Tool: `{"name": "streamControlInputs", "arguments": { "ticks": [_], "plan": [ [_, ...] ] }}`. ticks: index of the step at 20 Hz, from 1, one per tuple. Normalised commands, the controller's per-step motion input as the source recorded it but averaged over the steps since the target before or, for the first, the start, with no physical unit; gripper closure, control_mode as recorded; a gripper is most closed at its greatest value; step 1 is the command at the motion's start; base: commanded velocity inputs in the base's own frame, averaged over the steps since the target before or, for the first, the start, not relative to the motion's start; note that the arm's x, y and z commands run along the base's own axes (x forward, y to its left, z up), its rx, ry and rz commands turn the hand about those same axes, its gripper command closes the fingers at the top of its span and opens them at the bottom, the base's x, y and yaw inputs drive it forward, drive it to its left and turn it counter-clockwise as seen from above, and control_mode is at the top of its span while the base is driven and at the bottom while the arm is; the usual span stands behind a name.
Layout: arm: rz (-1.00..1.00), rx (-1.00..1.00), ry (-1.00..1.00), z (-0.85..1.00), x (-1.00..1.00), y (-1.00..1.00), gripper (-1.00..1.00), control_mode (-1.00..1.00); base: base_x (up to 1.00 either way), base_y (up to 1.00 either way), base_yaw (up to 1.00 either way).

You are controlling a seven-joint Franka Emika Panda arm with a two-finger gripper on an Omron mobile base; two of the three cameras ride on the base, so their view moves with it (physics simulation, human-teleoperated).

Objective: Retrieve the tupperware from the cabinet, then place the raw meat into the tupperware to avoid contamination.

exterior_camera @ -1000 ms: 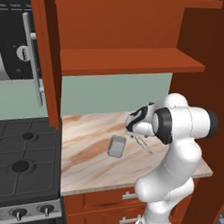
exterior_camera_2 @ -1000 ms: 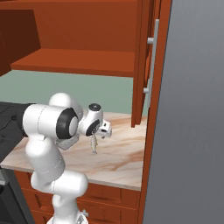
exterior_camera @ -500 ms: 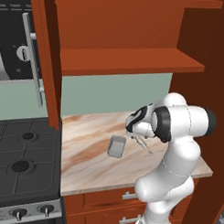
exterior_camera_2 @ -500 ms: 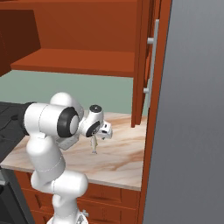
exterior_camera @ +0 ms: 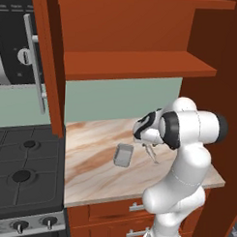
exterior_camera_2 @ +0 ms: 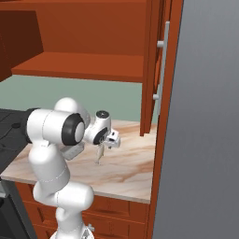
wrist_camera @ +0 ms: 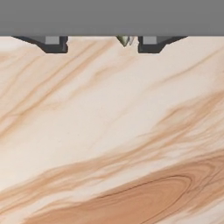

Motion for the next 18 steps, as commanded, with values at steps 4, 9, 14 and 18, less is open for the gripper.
{"name": "streamControlInputs", "arguments": {
  "ticks": [4, 9, 14, 18],
  "plan": [
    [0.00, 0.00, 0.02, -0.13, 0.00, 0.00, 1.00, -1.00, 0.00, 0.00, 0.00],
    [0.00, 0.00, 0.01, -0.01, 0.00, 0.02, 1.00, -1.00, 0.00, 0.00, 0.00],
    [0.00, 0.00, 0.00, 0.09, 0.00, 0.08, 1.00, -1.00, 0.00, 0.00, 0.00],
    [0.00, 0.00, 0.00, 0.37, 0.00, 0.02, 1.00, -1.00, 0.00, 0.00, 0.00]
  ]
}}
